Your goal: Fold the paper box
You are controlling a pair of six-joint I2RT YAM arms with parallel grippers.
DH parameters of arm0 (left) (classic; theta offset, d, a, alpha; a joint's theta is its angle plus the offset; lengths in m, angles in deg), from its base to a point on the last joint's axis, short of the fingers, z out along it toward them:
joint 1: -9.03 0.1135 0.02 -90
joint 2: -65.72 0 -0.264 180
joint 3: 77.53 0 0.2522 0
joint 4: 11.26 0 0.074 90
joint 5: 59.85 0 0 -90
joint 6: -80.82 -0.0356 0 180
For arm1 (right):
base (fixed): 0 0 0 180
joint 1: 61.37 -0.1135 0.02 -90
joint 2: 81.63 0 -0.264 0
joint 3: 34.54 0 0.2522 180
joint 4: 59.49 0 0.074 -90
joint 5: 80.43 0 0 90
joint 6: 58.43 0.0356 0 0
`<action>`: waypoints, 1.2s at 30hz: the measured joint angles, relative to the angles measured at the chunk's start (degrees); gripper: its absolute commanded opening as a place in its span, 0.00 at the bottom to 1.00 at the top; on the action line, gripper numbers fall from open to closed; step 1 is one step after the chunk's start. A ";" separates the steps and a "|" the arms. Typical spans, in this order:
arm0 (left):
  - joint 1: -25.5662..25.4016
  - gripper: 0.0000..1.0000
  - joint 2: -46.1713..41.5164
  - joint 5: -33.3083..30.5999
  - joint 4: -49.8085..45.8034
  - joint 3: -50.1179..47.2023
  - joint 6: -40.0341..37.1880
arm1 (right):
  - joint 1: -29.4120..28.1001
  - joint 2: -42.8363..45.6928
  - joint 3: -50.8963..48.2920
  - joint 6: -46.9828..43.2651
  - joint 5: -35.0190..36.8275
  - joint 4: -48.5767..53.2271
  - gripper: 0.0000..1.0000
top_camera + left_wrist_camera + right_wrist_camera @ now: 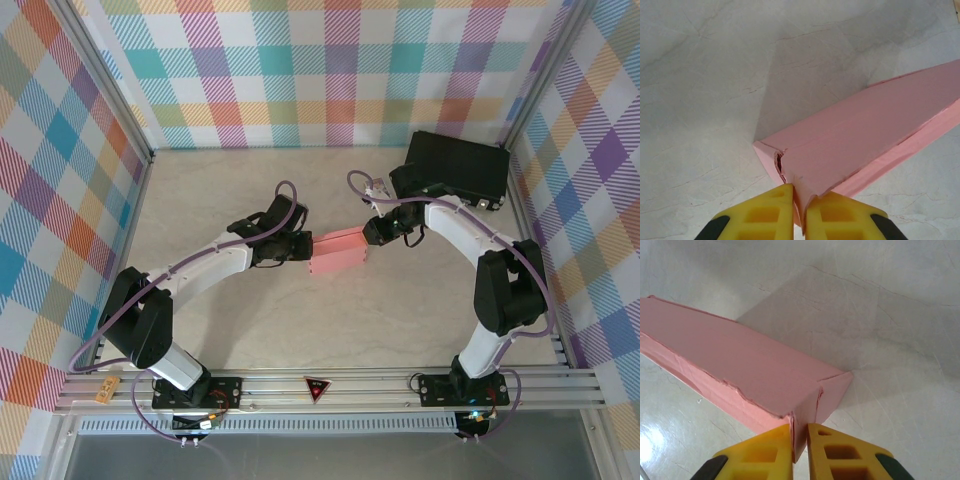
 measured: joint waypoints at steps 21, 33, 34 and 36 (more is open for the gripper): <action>0.00 0.13 0.00 0.07 -0.39 0.00 0.00 | -0.74 -0.31 2.47 0.02 0.00 2.73 0.20; 0.00 0.15 1.09 0.13 -0.48 1.40 0.00 | -1.33 -0.85 2.49 0.44 0.02 3.96 0.23; 0.00 0.15 1.14 0.13 -0.48 1.40 0.00 | -1.33 -0.85 2.49 0.44 0.02 3.96 0.22; 0.00 0.15 1.18 0.13 -0.48 1.40 0.00 | -1.33 -0.85 2.49 0.46 0.09 3.98 0.22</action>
